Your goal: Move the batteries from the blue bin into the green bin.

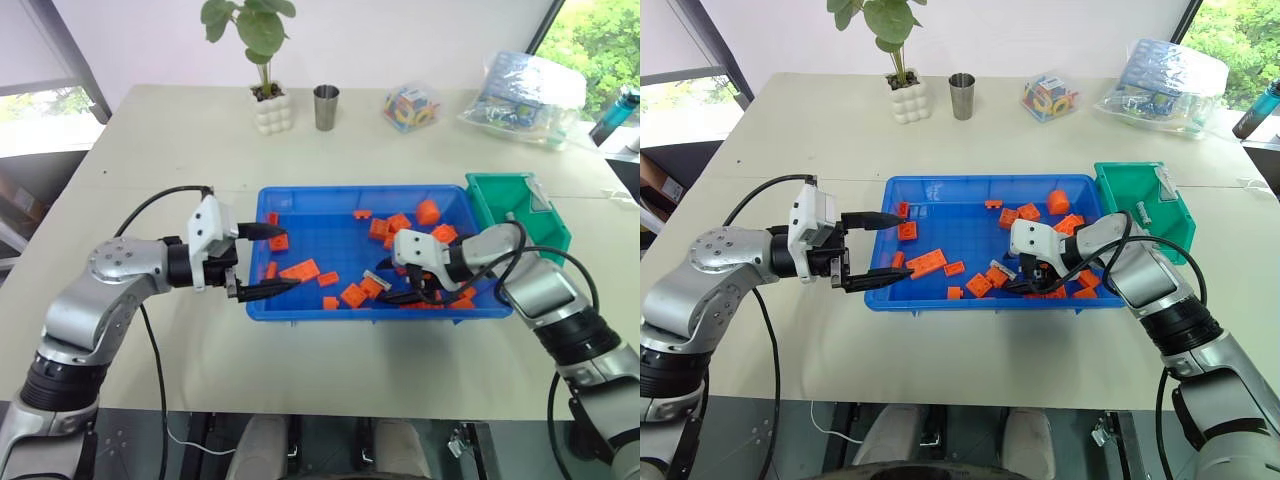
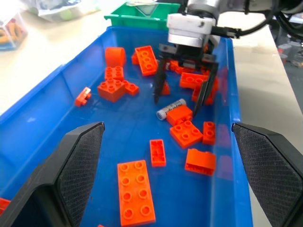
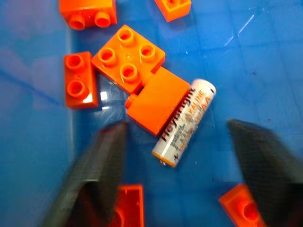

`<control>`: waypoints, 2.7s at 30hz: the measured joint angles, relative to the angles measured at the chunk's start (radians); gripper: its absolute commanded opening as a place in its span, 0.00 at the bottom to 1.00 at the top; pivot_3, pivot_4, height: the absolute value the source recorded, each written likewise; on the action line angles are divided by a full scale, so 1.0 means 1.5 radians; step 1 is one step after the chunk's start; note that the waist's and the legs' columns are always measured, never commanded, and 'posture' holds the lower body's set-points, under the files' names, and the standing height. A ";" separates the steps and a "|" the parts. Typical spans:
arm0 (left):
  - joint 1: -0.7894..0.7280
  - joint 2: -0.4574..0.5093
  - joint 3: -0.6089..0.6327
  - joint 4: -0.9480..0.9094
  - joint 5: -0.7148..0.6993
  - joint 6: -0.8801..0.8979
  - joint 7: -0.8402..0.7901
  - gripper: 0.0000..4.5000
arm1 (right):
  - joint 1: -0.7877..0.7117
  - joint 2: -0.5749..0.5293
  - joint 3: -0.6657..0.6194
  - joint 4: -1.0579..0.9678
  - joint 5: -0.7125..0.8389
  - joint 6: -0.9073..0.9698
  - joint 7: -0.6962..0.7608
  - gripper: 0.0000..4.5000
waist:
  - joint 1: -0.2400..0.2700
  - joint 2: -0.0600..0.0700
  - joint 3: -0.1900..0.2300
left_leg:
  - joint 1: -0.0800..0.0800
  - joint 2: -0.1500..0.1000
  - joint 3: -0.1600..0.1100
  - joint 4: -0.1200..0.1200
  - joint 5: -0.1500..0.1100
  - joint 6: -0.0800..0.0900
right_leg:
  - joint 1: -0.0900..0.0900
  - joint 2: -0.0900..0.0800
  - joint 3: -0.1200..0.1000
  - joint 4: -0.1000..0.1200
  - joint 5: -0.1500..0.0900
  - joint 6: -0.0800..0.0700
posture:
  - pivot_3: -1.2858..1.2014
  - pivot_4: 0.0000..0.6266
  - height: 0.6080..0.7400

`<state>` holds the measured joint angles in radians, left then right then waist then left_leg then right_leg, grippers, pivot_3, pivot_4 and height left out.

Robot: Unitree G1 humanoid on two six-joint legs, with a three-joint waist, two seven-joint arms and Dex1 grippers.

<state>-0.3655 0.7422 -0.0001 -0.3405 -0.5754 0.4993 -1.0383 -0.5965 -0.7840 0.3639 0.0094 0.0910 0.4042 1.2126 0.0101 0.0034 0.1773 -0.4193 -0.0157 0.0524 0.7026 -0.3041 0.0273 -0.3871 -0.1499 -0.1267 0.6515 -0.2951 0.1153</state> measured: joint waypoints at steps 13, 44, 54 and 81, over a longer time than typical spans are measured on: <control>-0.003 -0.025 -0.004 0.012 0.001 -0.007 0.011 1.00 | 0.013 0.000 -0.057 -0.026 0.010 0.036 -0.026 0.01 | 0.001 0.000 0.000 | 0.000 0.000 0.000 0.000 0.000 0.000 | 0.000 0.000 0.000 0.000 0.000 0.000 | 0.52 0.24 0.63; 0.032 -0.131 -0.005 0.033 0.043 -0.040 0.110 1.00 | 0.100 -0.076 -0.404 -0.086 0.096 0.239 -0.325 0.88 | 0.001 0.000 0.000 | 0.000 0.000 0.000 0.000 0.000 0.000 | 0.000 0.000 0.000 0.000 0.000 0.000 | 0.52 0.24 0.63; 0.052 -0.138 -0.011 0.028 0.058 -0.051 0.124 1.00 | 0.146 -0.047 -0.306 -0.175 0.134 0.329 -0.329 0.88 | 0.002 0.000 0.000 | 0.000 0.000 -0.001 0.000 0.000 0.000 | 0.001 0.000 -0.001 0.000 0.000 0.000 | 0.52 0.24 0.63; 0.030 -0.149 -0.012 0.010 0.061 -0.049 0.135 1.00 | 0.088 -0.023 -0.136 -0.212 0.073 0.482 -0.431 0.88 | 0.001 0.000 0.000 | 0.007 -0.001 -0.004 -0.001 0.000 0.000 | 0.010 -0.001 -0.004 -0.003 0.000 0.000 | 0.52 0.24 0.63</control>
<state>-0.3204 0.5190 -0.0187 -0.3249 -0.4844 0.4260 -0.8357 -0.4641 -0.8188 0.1599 -0.3088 0.2000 1.1268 0.5666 0.0122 0.0031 0.1767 -0.4094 -0.0173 0.0462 0.7014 -0.3040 0.0271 -0.3726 -0.1513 -0.1324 0.6477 -0.2950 0.1155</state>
